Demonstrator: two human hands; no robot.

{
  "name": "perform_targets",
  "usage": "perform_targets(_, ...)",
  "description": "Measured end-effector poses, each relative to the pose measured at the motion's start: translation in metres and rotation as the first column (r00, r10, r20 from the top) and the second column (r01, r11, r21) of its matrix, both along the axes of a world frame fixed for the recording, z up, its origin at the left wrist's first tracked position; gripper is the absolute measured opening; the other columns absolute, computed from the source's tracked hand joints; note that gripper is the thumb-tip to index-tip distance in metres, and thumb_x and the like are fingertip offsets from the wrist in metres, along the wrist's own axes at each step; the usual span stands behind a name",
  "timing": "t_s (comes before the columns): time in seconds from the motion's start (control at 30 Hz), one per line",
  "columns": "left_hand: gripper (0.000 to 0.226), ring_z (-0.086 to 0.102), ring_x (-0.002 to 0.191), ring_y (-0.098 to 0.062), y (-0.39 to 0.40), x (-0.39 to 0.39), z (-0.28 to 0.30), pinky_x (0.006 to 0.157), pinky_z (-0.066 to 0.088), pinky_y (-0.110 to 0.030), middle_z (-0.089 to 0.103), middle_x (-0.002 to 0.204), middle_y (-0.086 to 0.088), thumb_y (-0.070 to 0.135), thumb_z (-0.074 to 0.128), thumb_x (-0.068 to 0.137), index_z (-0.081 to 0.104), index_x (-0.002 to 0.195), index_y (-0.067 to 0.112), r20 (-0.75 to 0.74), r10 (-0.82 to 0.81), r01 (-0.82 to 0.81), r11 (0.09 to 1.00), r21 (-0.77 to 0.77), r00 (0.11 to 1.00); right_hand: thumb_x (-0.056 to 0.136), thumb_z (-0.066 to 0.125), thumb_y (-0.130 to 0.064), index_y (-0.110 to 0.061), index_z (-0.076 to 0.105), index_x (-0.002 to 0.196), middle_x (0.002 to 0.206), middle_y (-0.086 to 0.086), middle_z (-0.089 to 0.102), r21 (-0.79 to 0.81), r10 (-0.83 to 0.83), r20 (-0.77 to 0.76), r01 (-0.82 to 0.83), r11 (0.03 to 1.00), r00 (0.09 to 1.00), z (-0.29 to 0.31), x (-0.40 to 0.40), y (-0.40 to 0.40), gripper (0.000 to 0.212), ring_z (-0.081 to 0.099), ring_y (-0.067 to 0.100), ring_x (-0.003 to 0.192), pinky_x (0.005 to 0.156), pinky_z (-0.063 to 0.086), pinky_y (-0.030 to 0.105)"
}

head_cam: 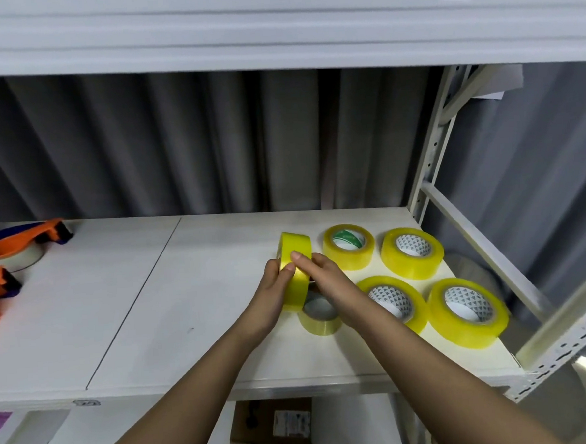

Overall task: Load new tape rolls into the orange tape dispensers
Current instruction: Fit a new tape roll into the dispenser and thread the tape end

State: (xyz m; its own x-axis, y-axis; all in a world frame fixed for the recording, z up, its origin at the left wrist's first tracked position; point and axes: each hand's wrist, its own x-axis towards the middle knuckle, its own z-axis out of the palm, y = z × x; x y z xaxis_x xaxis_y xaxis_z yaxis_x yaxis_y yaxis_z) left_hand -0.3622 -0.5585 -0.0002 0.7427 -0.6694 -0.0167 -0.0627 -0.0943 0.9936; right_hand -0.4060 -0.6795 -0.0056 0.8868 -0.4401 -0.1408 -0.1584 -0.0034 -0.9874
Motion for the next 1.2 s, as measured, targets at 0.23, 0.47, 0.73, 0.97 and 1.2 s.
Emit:
perform_targets(0.23, 0.021, 0.051, 0.106, -0.018, 0.008, 0.001, -0.002, 0.087, 0.042, -0.028, 0.053, 0.117, -0.012, 0.028, 0.044, 0.1, 0.053, 0.112, 0.014, 0.133, -0.001, -0.011, 0.996, 0.091, 0.991, 0.092, 0.058, -0.009, 0.008, 0.055, 0.117, 0.096, 0.014, 0.064, 0.218, 0.065, 0.213, -0.112, 0.97, 0.975, -0.002, -0.012, 0.001, 0.03, 0.064, 0.019, 0.085, 0.067, 0.054, 0.022)
perform_targets(0.47, 0.01, 0.053, 0.091, -0.011, 0.034, 0.028, 0.003, 0.083, 0.04, -0.021, 0.055, 0.092, 0.001, 0.02, 0.046, 0.098, 0.052, 0.092, 0.014, 0.111, -0.021, 0.019, 1.0, 0.021, 0.994, 0.088, 0.057, 0.004, -0.007, 0.056, 0.108, 0.098, 0.008, 0.066, 0.172, 0.077, 0.185, -0.109, 0.979, 0.98, -0.002, 0.008, 0.017, 0.023, 0.063, 0.02, 0.092, 0.086, 0.049, 0.032)
perform_targets(0.73, 0.018, 0.039, 0.069, -0.009, 0.089, 0.096, -0.018, 0.064, 0.033, -0.023, 0.042, 0.077, 0.005, 0.025, 0.047, 0.098, 0.043, 0.082, 0.018, 0.305, -0.127, 0.073, 0.98, 0.184, 0.944, 0.094, 0.057, -0.03, -0.005, 0.055, 0.11, 0.101, 0.012, 0.062, 0.071, 0.009, 0.071, -0.014, 0.997, 0.997, -0.001, 0.061, 0.086, 0.03, 0.061, 0.018, 0.091, 0.086, 0.05, 0.036)
perform_targets(0.97, 0.024, 0.054, 0.074, -0.015, 0.163, 0.178, -0.01, 0.073, 0.043, -0.036, 0.059, 0.08, 0.004, 0.041, 0.052, 0.092, 0.055, 0.087, 0.018, 0.346, -0.243, 0.106, 0.922, 0.372, 0.906, 0.089, 0.062, -0.035, -0.003, 0.059, 0.111, 0.109, 0.019, 0.066, 0.106, -0.126, 0.016, 0.124, 0.987, 0.992, 0.003, 0.123, 0.167, 0.039, 0.063, 0.03, 0.102, 0.095, 0.046, 0.041)
perform_targets(1.2, 0.021, 0.063, 0.095, -0.022, 0.232, 0.251, 0.007, 0.087, 0.048, -0.038, 0.068, 0.098, -0.001, 0.036, 0.051, 0.092, 0.06, 0.094, 0.017, 0.371, -0.209, -0.011, 0.861, 0.509, 0.905, 0.093, 0.054, -0.04, -0.013, 0.054, 0.108, 0.099, 0.005, 0.056, 0.122, -0.283, -0.025, 0.284, 0.951, 0.959, 0.015, 0.162, 0.211, 0.031, 0.054, 0.018, 0.088, 0.073, 0.041, 0.03)
